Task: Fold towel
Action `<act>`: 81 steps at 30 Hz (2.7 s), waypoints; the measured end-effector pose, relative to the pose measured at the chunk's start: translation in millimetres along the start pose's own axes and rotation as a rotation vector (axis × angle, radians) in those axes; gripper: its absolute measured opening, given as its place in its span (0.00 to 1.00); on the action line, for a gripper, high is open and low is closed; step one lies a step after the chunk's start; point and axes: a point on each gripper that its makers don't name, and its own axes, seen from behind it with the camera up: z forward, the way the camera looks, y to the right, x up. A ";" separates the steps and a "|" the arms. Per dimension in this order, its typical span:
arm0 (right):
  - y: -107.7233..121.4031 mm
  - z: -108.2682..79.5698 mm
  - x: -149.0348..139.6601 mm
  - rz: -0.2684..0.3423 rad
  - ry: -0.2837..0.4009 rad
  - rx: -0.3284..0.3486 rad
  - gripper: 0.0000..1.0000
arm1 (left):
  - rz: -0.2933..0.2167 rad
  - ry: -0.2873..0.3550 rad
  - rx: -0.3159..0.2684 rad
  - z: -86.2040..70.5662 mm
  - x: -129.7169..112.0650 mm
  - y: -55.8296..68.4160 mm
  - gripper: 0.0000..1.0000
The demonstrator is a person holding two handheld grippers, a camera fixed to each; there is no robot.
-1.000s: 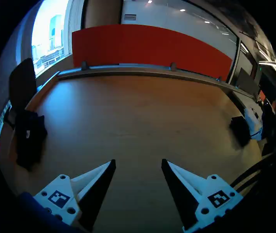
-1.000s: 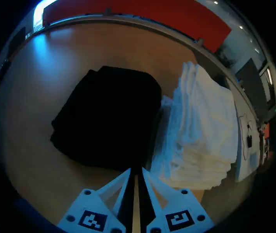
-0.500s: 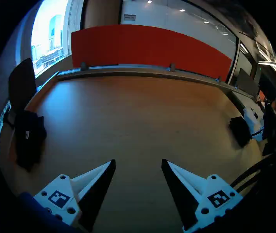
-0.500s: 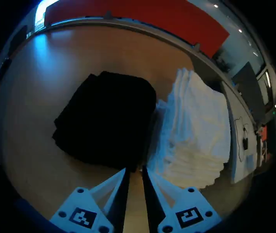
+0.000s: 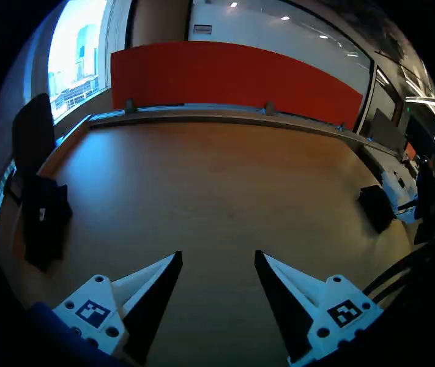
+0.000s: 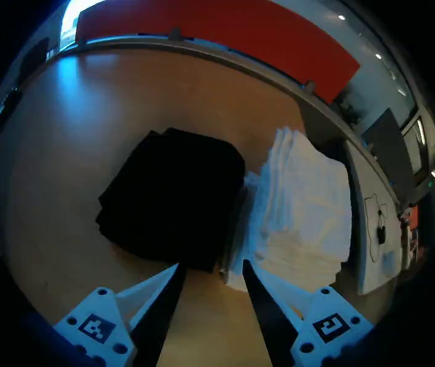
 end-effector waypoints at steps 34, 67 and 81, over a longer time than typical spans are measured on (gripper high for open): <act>-52.4 -73.9 125.5 0.187 0.449 0.001 0.91 | 0.003 0.050 -0.006 -3.8 18.3 -2.5 0.87; -91.0 -150.0 239.2 0.308 0.814 -0.062 0.91 | 0.011 0.400 0.093 -25.1 121.2 -36.1 0.87; -147.0 -177.3 290.3 0.290 0.910 -0.051 0.96 | 0.014 0.506 0.106 -39.1 156.1 -50.4 0.87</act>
